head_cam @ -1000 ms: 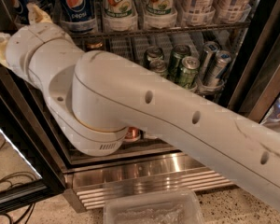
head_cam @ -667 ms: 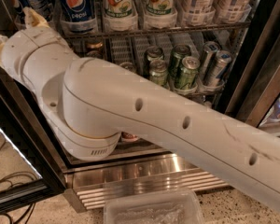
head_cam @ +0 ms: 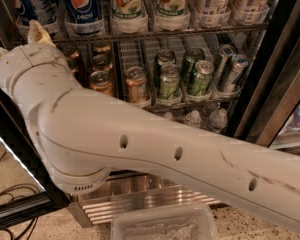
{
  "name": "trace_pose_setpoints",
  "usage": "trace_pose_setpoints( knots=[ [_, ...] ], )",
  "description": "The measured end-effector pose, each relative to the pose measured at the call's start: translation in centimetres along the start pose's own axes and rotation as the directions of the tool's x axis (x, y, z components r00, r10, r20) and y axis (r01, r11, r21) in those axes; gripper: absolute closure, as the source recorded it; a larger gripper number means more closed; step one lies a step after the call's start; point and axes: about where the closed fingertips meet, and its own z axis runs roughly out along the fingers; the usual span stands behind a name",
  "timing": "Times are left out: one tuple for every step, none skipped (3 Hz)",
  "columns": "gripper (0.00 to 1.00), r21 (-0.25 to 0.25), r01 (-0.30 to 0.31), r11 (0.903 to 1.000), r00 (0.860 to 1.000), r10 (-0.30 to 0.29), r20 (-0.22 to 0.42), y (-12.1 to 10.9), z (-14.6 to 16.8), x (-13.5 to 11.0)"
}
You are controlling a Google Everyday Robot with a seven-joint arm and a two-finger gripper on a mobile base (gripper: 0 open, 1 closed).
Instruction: Pick pepsi can from top shelf of fridge
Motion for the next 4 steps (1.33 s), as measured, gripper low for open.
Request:
trace_pose_setpoints(
  knots=[
    [0.40, 0.078, -0.002, 0.9969, 1.000, 0.002, -0.004, -0.8, -0.3, 0.3],
    [0.40, 0.132, 0.003, 0.9912, 1.000, -0.004, 0.007, -1.6, -0.1, 0.1],
    [0.40, 0.166, 0.010, 0.9861, 1.000, -0.014, 0.025, -2.4, 0.3, -0.3],
    [0.39, 0.172, 0.006, 0.9850, 0.999, -0.014, 0.046, -2.6, 0.9, -0.5]
  ],
)
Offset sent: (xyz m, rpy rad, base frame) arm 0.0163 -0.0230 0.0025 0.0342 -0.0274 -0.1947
